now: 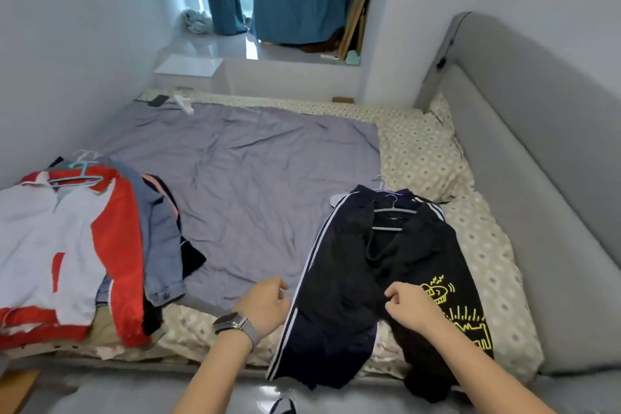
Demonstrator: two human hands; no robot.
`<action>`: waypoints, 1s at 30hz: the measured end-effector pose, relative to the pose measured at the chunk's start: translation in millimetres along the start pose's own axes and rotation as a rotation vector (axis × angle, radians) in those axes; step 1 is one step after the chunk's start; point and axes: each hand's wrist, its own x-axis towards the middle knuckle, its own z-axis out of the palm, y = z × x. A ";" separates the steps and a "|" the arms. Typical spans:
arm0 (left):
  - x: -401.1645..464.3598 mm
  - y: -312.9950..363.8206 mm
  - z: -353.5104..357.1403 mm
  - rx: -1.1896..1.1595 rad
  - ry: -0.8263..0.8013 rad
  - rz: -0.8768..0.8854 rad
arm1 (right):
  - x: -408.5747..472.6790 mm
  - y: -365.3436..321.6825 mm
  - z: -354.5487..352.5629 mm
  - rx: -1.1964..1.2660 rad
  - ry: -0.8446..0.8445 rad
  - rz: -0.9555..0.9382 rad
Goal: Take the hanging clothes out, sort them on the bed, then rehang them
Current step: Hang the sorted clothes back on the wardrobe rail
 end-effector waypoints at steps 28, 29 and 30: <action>335.4 222.1 112.2 0.180 -0.103 0.036 | 367.9 190.5 -123.9 -0.041 -0.177 0.044; 344.1 224.0 115.8 0.141 -0.095 -0.001 | 382.4 195.6 -125.2 -0.061 -0.187 0.026; 352.8 225.0 118.7 0.094 -0.082 -0.039 | 397.4 200.2 -125.8 -0.078 -0.195 0.009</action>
